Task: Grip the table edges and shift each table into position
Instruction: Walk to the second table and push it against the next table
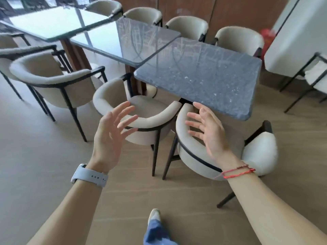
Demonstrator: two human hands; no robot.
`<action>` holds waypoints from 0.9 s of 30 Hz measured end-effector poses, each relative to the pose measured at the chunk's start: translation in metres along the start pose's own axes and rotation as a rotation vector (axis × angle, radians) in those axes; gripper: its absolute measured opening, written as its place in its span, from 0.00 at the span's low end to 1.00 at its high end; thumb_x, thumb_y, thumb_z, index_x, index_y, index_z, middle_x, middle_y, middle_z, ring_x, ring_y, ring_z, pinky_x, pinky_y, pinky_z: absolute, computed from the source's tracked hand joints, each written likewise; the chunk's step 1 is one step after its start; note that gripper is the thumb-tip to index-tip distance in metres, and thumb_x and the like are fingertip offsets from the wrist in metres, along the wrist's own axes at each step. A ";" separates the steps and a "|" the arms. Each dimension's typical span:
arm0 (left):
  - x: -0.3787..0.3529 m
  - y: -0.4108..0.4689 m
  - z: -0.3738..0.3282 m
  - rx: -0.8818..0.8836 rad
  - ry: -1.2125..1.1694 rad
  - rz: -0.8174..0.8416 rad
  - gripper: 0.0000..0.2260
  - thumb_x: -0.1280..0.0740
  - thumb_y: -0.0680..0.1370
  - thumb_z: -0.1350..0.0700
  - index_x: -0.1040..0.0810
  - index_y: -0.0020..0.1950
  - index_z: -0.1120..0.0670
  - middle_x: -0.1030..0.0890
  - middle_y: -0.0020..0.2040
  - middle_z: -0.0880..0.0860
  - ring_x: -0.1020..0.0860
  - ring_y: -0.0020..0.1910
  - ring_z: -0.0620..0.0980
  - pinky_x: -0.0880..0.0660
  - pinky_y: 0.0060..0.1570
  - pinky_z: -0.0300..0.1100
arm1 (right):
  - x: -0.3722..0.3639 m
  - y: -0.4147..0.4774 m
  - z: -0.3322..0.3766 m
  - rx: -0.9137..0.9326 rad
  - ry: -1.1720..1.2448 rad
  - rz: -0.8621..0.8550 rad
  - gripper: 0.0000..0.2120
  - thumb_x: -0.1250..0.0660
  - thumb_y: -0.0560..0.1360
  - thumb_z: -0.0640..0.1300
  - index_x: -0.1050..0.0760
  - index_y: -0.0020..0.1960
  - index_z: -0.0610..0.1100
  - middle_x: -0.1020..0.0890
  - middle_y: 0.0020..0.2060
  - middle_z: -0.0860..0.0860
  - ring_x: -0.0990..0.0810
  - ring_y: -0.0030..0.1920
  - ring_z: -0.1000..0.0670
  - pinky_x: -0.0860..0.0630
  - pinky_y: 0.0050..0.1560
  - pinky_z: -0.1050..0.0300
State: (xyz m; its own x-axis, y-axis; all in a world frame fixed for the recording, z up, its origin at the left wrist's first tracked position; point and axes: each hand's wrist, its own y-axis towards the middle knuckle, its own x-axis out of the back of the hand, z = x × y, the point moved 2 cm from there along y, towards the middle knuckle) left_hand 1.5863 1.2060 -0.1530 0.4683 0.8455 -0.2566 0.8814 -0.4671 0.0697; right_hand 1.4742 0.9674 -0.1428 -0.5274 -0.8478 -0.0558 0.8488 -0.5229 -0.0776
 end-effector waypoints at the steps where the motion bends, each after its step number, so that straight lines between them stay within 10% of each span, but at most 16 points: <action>1: -0.002 0.016 0.001 0.000 0.005 0.025 0.29 0.43 0.77 0.37 0.24 0.73 0.51 0.22 0.71 0.53 0.24 0.70 0.58 0.28 0.68 0.62 | 0.002 0.010 -0.001 0.004 0.024 -0.030 0.20 0.35 0.67 0.65 0.19 0.57 0.65 0.18 0.61 0.48 0.16 0.57 0.48 0.21 0.58 0.47; 27: 0.012 0.325 0.039 0.223 -0.007 0.416 0.29 0.40 0.75 0.36 0.23 0.70 0.49 0.20 0.70 0.52 0.23 0.70 0.56 0.27 0.66 0.58 | -0.057 0.211 -0.011 -0.031 0.038 -0.490 0.17 0.39 0.74 0.60 0.22 0.61 0.62 0.17 0.59 0.50 0.16 0.56 0.50 0.22 0.63 0.43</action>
State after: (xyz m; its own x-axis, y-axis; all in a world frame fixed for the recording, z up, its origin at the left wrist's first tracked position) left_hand 1.8764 1.0539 -0.1712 0.7778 0.5734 -0.2575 0.5842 -0.8106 -0.0402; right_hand 1.6827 0.9065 -0.1669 -0.8660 -0.4984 -0.0411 0.4991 -0.8562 -0.1337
